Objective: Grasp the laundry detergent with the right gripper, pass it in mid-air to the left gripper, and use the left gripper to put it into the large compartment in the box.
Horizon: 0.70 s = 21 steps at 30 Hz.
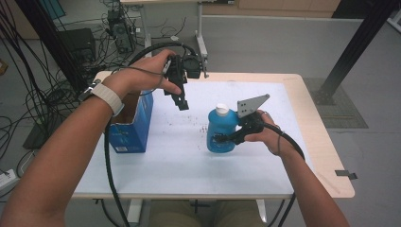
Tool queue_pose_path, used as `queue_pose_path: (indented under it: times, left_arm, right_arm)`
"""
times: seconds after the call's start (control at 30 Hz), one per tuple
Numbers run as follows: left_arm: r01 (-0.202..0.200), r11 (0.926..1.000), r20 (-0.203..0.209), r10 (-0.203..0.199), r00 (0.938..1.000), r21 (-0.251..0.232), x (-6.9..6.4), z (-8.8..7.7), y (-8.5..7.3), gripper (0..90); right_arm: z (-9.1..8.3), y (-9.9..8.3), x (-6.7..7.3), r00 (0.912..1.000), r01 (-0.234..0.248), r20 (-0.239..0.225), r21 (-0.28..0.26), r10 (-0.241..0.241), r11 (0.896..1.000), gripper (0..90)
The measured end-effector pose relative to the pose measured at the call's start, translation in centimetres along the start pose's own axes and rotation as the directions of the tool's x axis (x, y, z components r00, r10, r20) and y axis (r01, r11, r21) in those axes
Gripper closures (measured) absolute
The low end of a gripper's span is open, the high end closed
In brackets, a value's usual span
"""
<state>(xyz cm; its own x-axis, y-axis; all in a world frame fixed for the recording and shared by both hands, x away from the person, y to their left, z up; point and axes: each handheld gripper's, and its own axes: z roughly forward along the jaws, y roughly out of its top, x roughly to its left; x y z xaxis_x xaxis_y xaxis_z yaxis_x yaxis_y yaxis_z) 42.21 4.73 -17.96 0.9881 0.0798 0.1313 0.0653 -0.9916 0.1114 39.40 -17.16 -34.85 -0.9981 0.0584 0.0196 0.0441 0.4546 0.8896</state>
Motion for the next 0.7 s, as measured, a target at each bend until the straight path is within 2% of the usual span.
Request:
queue_pose_path:
  times: [0.3, 0.43, 0.7]
  left_arm:
    - [-0.005, 1.0, 0.04, 0.005, 0.9992, 0.0, -1.4, -0.2, 0.7, 6.6]
    - [-0.024, 0.9997, 0.041, 0.024, 0.9989, 0.0, -2.2, -0.3, 1.0, 6.4]
    - [-0.032, 0.9995, 0.055, 0.033, 0.9979, -0.005, -3.2, -0.4, 1.2, 6.6]
  right_arm:
    - [0.2, 0.6, 0.3, 0.9999, 0.003, -0.014, 0.007, -0.003, 1.0, 43.0]
    - [0.5, 0.8, 0.4, 0.9998, 0.012, -0.018, 0.014, -0.012, 1.0, 43.0]
    - [0.9, 1.2, 0.5, 0.9995, 0.02, -0.026, 0.016, -0.02, 1.0, 43.0]
